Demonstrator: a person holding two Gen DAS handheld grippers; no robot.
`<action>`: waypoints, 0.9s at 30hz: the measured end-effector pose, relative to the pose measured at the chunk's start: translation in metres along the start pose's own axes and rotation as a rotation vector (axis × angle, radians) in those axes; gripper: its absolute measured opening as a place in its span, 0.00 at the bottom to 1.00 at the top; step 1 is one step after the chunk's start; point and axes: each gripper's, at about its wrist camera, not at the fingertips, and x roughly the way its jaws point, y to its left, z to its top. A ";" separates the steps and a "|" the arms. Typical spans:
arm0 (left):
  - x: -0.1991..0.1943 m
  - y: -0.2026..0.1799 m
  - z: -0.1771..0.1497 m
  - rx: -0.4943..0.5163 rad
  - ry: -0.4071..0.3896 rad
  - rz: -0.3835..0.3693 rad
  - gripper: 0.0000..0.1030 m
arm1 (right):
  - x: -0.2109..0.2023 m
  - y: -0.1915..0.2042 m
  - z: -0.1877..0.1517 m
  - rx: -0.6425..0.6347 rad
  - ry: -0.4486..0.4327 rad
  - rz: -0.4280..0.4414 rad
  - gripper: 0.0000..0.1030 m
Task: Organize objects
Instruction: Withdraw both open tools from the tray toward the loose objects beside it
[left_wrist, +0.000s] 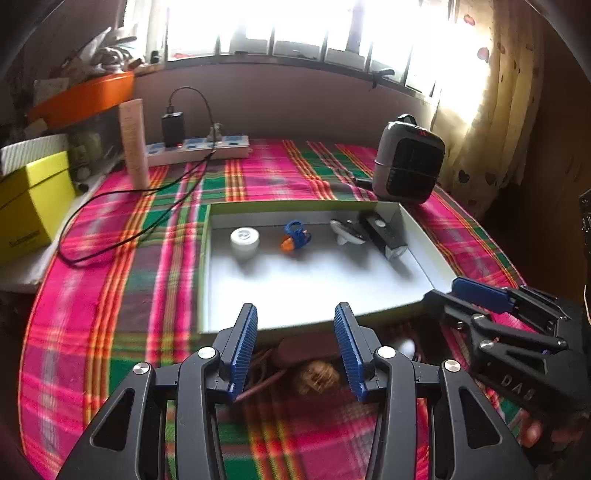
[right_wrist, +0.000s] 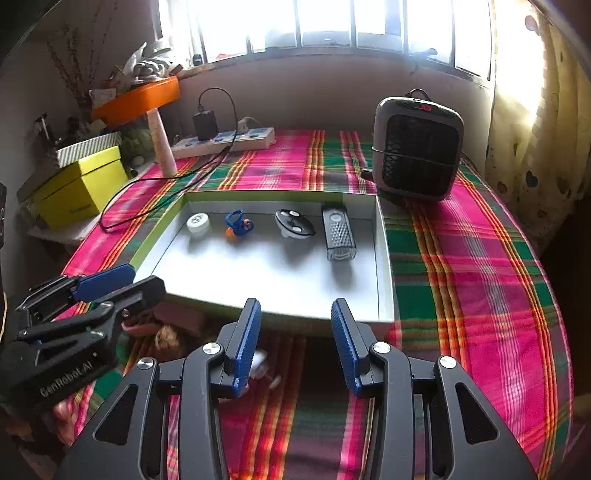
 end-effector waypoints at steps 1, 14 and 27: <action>-0.002 0.003 -0.003 -0.007 -0.001 0.003 0.41 | -0.001 0.000 -0.002 0.002 0.001 0.000 0.40; -0.021 0.031 -0.033 -0.064 0.004 -0.013 0.41 | -0.011 0.007 -0.034 -0.013 0.007 0.032 0.40; -0.012 0.041 -0.051 -0.072 0.052 -0.055 0.44 | -0.010 0.029 -0.045 -0.055 0.010 0.093 0.40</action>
